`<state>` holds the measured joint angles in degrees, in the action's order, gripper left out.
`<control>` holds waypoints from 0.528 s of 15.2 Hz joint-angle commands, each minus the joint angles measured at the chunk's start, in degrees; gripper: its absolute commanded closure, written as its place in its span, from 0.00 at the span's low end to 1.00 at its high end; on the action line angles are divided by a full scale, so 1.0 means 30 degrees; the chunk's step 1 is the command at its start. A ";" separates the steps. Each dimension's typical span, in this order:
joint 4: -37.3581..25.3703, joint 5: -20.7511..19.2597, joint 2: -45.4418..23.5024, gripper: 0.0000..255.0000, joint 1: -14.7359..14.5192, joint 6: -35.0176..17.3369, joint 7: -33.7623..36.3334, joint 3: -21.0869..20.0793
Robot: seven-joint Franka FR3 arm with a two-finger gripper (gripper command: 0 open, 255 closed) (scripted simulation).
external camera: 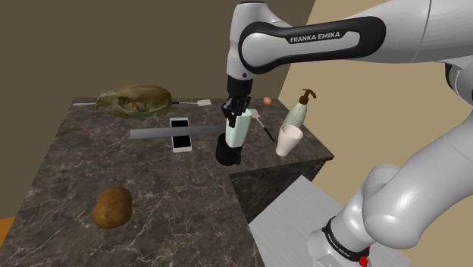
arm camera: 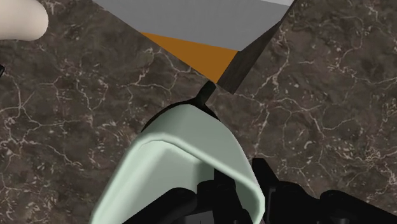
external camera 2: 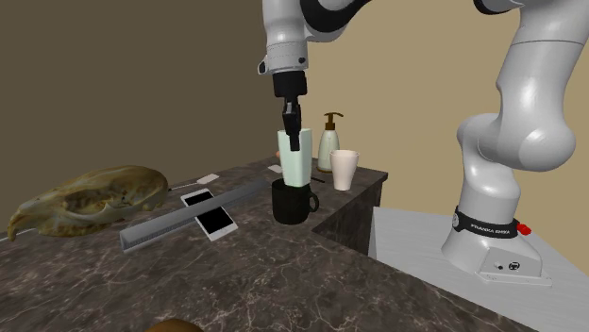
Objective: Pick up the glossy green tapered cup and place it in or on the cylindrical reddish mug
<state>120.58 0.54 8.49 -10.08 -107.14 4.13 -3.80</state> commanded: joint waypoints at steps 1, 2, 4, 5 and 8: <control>0.0007 0.0000 -0.0004 1.00 -0.0002 -0.0020 0.0005 -0.0003; 0.0007 0.0000 -0.0004 1.00 -0.0002 -0.0020 0.0005 -0.0003; 0.0007 0.0000 -0.0003 0.00 -0.0002 -0.0020 0.0004 -0.0003; 0.0008 0.0000 -0.0003 0.00 -0.0002 -0.0021 0.0004 -0.0003; 0.0007 0.0000 -0.0003 0.00 -0.0002 -0.0021 0.0004 -0.0003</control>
<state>120.60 0.54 8.48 -10.08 -107.20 4.14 -3.81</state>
